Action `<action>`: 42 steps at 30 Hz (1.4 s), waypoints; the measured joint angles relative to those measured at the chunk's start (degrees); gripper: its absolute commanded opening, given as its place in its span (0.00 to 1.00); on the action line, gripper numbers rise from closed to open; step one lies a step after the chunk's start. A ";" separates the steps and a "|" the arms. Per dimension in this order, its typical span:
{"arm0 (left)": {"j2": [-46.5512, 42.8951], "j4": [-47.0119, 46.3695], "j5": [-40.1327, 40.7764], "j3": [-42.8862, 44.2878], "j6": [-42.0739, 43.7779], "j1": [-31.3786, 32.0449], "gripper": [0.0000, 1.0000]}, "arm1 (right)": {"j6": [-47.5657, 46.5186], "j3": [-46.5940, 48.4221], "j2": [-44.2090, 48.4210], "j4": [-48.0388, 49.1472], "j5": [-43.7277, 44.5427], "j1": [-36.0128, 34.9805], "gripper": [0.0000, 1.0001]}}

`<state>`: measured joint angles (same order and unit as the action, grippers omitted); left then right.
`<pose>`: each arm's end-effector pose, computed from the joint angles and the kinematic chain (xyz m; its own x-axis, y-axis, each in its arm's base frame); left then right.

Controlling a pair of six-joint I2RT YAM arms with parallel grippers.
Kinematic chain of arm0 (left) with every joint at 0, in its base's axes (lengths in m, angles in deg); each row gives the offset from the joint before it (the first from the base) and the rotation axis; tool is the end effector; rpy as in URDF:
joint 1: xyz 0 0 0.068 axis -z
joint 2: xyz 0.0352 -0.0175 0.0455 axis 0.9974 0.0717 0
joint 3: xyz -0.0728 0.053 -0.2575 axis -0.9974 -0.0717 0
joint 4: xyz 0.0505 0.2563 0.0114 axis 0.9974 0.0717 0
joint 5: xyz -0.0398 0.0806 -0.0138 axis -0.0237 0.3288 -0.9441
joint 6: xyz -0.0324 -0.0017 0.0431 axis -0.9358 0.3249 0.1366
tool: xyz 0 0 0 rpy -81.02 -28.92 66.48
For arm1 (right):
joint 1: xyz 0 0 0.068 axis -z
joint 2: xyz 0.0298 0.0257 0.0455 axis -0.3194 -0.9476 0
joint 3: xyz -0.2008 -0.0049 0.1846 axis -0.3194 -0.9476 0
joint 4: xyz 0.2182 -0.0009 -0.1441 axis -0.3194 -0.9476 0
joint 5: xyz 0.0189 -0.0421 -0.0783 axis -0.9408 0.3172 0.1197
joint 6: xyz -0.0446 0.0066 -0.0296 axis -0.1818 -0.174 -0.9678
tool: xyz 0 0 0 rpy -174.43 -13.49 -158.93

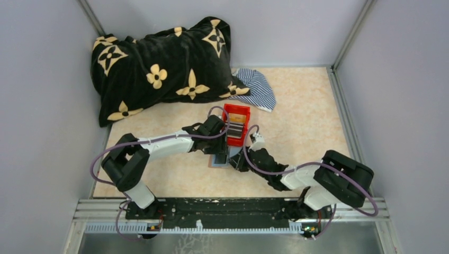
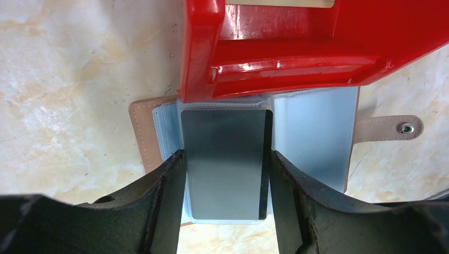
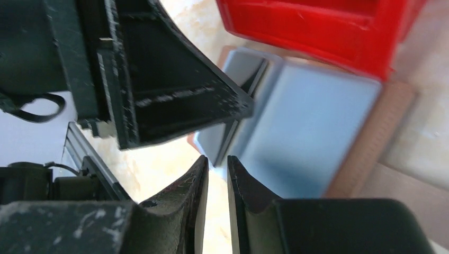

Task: Take the credit cards out of the card holder

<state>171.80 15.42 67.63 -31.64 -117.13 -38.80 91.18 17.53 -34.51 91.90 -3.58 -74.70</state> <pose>0.2224 -0.2375 0.1728 -0.9006 0.0507 -0.4317 0.1991 0.9309 -0.3061 0.1310 0.1845 0.1334 -0.7057 0.3365 -0.6235 -0.2931 0.6626 0.6893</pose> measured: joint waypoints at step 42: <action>0.46 -0.90 -1.55 0.31 0.20 -0.11 0.60 | -2.36 4.52 -4.48 -0.59 0.04 0.52 0.21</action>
<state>172.26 14.52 66.07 -31.33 -116.94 -38.90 88.82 22.05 -38.99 91.31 -3.54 -74.18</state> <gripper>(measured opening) 0.595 0.209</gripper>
